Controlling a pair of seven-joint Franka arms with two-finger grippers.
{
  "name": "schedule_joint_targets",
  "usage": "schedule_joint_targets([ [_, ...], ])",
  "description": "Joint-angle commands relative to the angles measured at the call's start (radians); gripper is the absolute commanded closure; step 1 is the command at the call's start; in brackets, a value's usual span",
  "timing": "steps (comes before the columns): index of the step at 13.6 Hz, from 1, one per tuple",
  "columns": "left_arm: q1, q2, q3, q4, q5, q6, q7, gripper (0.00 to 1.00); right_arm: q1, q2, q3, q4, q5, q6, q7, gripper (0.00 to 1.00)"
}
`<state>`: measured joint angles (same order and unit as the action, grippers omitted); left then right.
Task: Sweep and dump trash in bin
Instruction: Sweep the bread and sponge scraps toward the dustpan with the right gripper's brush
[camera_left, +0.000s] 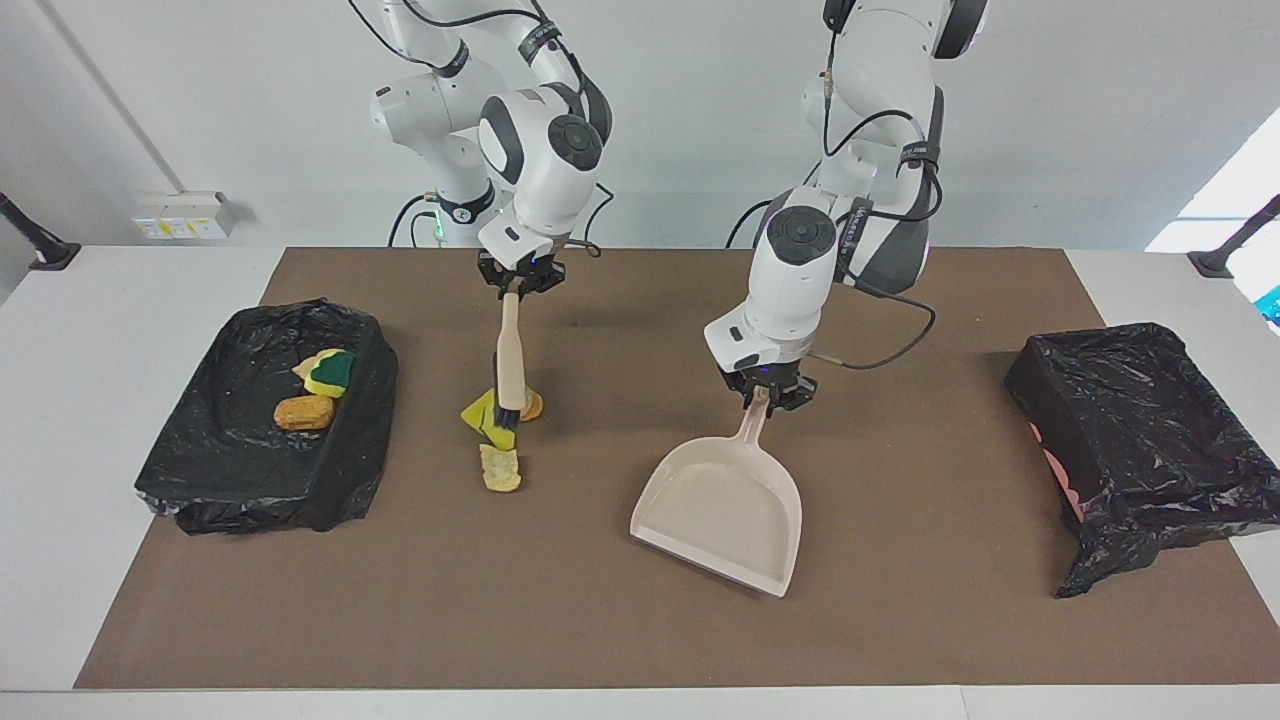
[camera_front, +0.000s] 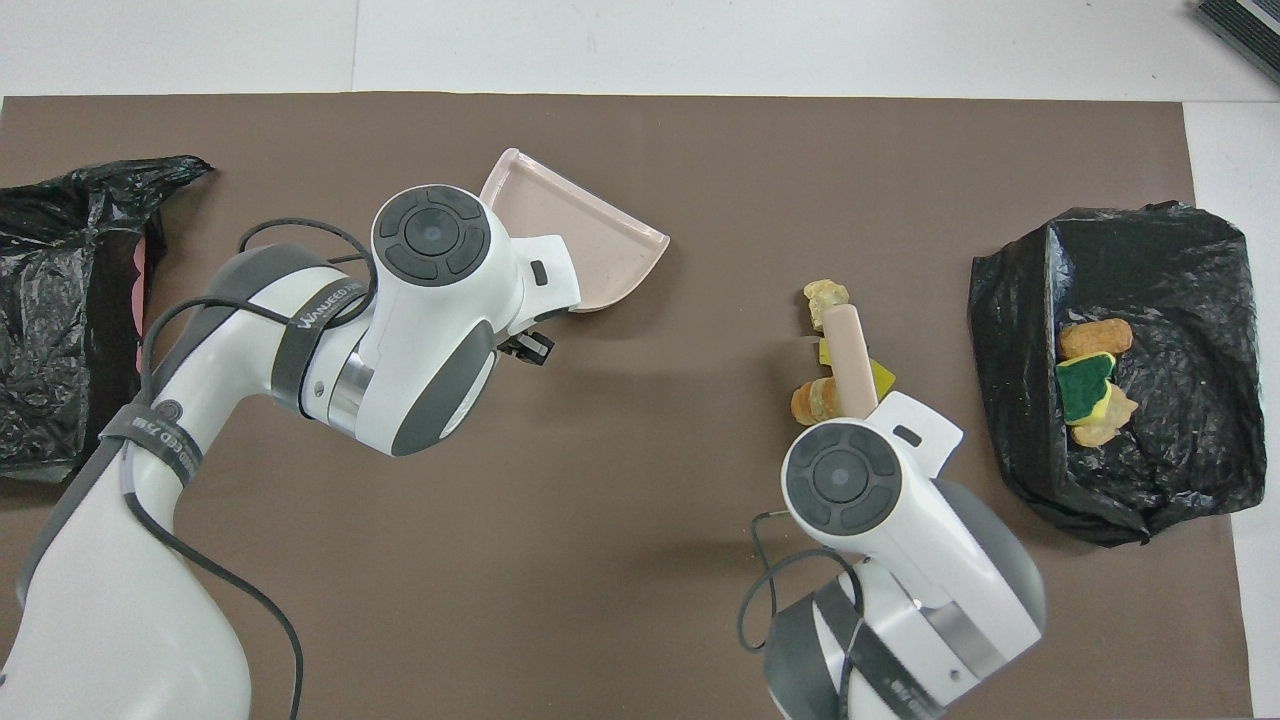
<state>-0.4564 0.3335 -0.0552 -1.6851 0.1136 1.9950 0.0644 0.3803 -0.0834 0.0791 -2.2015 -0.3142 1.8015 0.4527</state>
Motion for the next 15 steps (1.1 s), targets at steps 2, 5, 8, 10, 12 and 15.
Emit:
schedule_joint_targets([
  [2, 0.013, -0.025, -0.005, -0.025, 0.046, -0.053, 0.24, 1.0, -0.17, 0.051, 0.015, 0.026, -0.083, 0.025, -0.274, 1.0],
  [5, 0.034, -0.031, -0.005, -0.039, 0.046, -0.061, 0.493, 1.0, -0.225, 0.082, 0.013, 0.039, -0.103, 0.036, -0.419, 1.0],
  [8, 0.035, -0.04, -0.003, -0.056, 0.047, -0.059, 0.693, 1.0, -0.229, 0.126, 0.016, 0.034, -0.025, 0.07, -0.41, 1.0],
  [10, 0.022, -0.065, -0.005, -0.1, 0.049, -0.05, 0.768, 1.0, -0.224, 0.128, 0.016, 0.031, 0.16, 0.09, -0.384, 1.0],
  [12, 0.007, -0.103, -0.006, -0.171, 0.067, -0.036, 0.778, 1.0, -0.215, 0.16, 0.016, 0.034, 0.272, 0.117, -0.344, 1.0],
  [15, -0.039, -0.174, -0.005, -0.296, 0.113, 0.03, 0.776, 1.0, -0.193, 0.224, 0.018, 0.067, 0.389, 0.179, -0.316, 1.0],
])
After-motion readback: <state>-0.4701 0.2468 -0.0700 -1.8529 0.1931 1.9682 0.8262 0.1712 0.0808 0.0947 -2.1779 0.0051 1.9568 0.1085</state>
